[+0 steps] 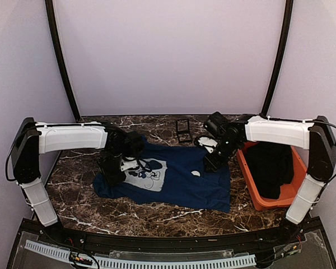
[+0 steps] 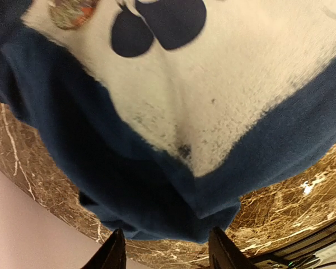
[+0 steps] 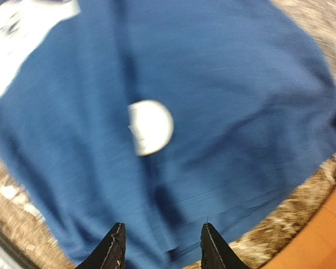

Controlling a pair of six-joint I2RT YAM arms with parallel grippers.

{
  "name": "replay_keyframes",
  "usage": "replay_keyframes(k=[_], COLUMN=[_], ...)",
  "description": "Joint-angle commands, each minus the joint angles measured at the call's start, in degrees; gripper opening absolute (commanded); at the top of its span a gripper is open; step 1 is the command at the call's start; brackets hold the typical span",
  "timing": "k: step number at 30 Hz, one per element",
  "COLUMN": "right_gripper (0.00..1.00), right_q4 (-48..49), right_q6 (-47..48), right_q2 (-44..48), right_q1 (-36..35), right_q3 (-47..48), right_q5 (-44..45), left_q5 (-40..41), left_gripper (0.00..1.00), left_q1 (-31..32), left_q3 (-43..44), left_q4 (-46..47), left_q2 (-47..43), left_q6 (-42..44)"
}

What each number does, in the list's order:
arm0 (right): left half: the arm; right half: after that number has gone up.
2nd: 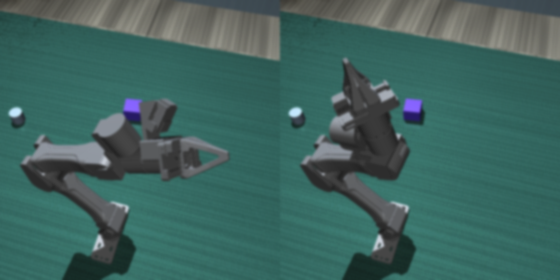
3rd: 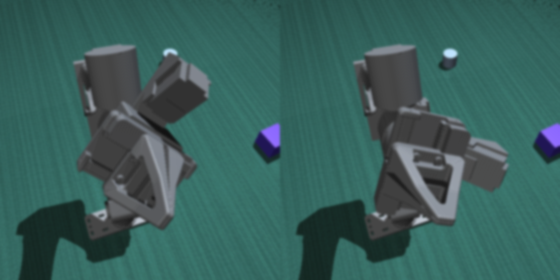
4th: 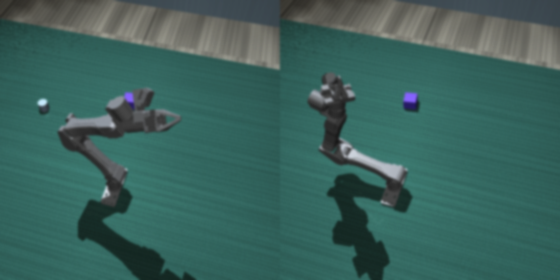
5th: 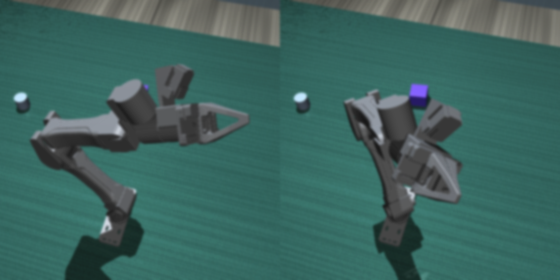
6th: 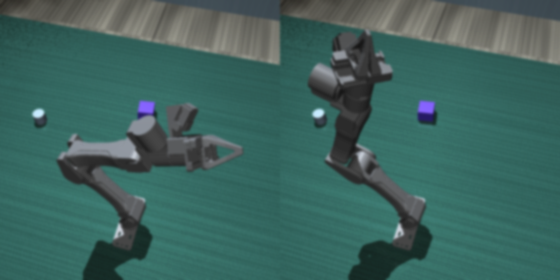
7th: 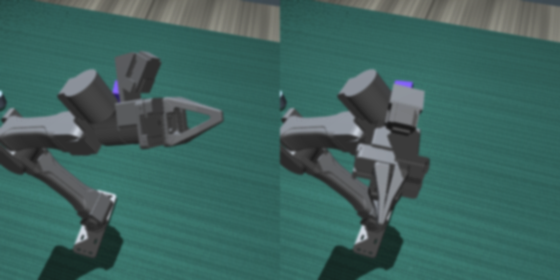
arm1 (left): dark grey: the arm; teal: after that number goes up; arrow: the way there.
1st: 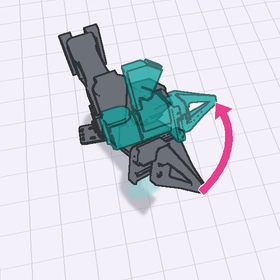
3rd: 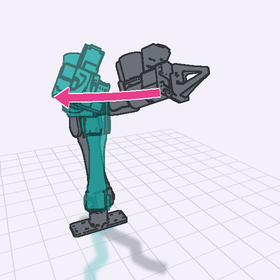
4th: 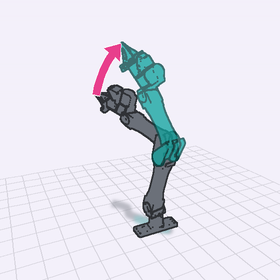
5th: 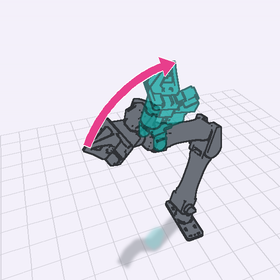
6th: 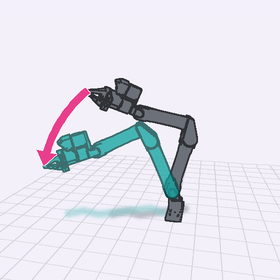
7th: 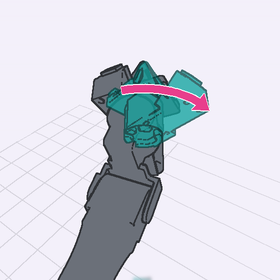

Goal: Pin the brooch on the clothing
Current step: Smooth out the clothing with brooches at the center of the board.

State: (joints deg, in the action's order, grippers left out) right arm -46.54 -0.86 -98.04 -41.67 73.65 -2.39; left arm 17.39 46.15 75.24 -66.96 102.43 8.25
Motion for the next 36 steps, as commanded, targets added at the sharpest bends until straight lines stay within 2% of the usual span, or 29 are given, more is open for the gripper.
replay_keyframes(k=[1,6,12,18,24,29,30,33,35,36], right_gripper=[0.44,0.45,0.46,0.46,0.46,0.46,0.46,0.46,0.46,0.46], right_q4=[4.8,5.7,6.6,7.6,7.5,7.4,7.4,7.4,7.4,7.4], right_q6=[-2.7,-2.2,-2.5,-2.7,-2.1,-1.6,-1.5,-1.2,-1.0,-1.0], right_q2=[-4.4,-10.0,-14.0,-15.2,-16.3,-17.5,-17.7,-18.1,-18.2,-18.2], right_q1=[2.5,4.2,5.7,6.6,6.8,7.2,7.3,7.4,7.4,7.4], right_q3=[2.7,6.2,7.3,6.9,7.2,7.8,8.0,8.3,8.3,8.2], right_q5=[7.2,9.0,9.9,9.9,9.9,10.3,10.3,10.0,9.9,9.9], left_q5=[-1.9,-8.5,-14.6,-14.1,-14.2,-14.2,-13.9,-12.4,-11.4,-11.2], left_gripper=[0.52,0.62,0.63,0.62,0.56,0.37,0.36,0.36,0.40,0.46], left_q1=[0.2,0.3,0.3,0.3,0.3,0.3,0.2,0.3,0.3,0.3], left_q3=[4.9,7.4,7.3,6.3,5.0,4.5,4.3,4.2,4.5,4.4], left_q4=[3.1,8.9,13.4,15.5,17.1,17.2,17.2,16.8,16.5,16.7], left_q2=[-7.6,-7.8,-1.6,3.8,5.6,7.0,7.0,7.2,7.2,6.6], left_q6=[0.0,1.2,1.8,2.6,2.6,2.6,2.6,2.5,2.4,2.3])
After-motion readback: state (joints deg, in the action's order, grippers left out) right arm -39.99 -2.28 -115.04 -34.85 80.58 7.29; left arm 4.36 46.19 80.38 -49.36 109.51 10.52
